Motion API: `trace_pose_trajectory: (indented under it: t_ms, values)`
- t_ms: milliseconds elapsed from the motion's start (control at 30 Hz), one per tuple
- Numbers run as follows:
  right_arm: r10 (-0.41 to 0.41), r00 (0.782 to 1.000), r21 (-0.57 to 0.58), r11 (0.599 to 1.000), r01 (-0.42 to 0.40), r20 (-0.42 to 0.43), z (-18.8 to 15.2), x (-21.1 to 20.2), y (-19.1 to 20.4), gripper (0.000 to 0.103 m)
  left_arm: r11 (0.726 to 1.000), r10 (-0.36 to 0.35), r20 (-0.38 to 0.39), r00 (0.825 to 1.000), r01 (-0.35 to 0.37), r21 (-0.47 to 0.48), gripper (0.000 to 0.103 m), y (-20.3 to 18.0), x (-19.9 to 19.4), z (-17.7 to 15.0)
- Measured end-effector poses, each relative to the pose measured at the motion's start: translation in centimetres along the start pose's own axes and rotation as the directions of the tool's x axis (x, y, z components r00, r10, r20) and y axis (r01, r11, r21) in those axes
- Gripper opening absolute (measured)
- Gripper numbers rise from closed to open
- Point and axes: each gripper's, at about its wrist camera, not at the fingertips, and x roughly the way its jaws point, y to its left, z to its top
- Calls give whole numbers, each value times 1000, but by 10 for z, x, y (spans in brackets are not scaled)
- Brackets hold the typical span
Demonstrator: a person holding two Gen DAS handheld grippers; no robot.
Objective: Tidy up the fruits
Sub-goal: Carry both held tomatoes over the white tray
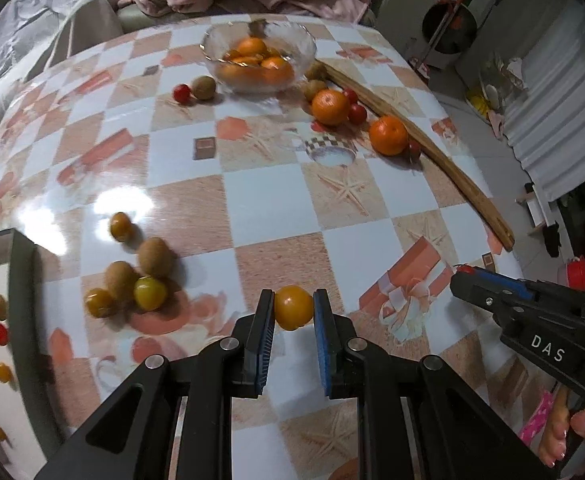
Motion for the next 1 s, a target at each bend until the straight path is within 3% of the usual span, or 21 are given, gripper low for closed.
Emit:
trace_pose_trajectory:
  t_ms: [300,533,700,1000]
  values:
    - [53,999,-108,993,-54,-5,8,-3,62,20,996,44,42,998,-40,-81,20,48,-37,-20]
    - [103,994,-228,968,-109,-37,7,4,130,20,975,115,68,991,-99,-199,20,107,-69,-49]
    - [144,987,-322,933,-159,-71,3,9,188,20,941,179,71,981,-150,-302,20,153,-90,-79]
    - [216,964,-459,849,-262,-151,-6,29,298,20,851,290,39,956,-239,-467,20,231,-111,-127]
